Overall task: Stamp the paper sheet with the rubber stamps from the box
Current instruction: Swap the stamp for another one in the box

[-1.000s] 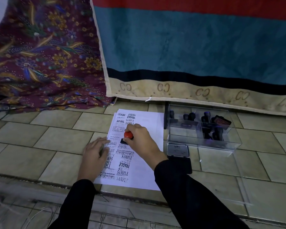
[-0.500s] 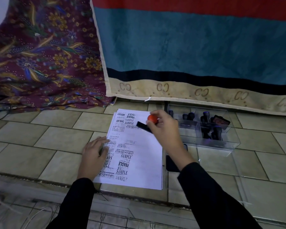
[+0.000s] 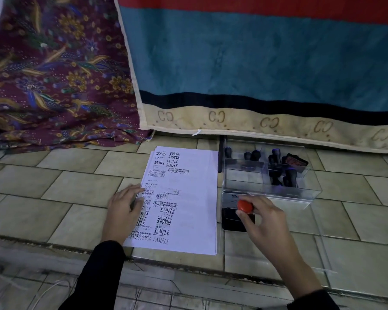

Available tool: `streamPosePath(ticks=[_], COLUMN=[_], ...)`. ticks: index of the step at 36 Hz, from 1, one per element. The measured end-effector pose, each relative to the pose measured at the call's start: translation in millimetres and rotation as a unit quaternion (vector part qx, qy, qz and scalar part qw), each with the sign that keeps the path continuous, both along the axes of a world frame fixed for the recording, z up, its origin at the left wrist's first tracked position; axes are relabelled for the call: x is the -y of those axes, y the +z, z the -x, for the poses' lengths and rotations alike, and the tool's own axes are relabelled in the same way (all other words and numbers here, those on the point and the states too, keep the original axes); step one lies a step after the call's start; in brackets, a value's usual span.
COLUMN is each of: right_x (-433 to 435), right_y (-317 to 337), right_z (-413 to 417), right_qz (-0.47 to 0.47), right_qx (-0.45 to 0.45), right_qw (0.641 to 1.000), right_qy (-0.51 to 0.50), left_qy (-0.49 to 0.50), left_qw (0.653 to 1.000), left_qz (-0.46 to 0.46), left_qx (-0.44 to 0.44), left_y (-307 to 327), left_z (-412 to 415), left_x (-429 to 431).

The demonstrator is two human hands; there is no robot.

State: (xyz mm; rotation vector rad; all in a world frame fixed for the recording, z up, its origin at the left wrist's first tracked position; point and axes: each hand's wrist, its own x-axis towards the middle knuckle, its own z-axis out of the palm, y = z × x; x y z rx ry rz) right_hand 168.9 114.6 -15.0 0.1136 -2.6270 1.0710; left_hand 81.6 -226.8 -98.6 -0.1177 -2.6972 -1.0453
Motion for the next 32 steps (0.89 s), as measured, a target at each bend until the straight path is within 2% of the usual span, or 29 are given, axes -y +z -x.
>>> streamPosePath(ticks=[12, 28, 32], right_x=[1.7, -3.5, -3.8], right_y=[-2.5, -12.6, -9.3], right_z=[-1.8, -3.8, -2.6], right_qz=[-0.033, 0.054, 0.035], right_qx=[0.006, -0.010, -0.011], right_qw=[0.999, 0.998, 0.999], right_qy=[0.013, -0.011, -0.008], left_qy=[0.000, 0.004, 0.004], left_qw=[1.000, 1.000, 1.000], left_qz=[0.006, 0.005, -0.002], left_qx=[-0.003, -0.001, -0.001], left_y=[0.1, 3.3, 5.3], left_z=[0.8, -1.9, -2.6], left_x=[-0.4, -3.7, -5.0])
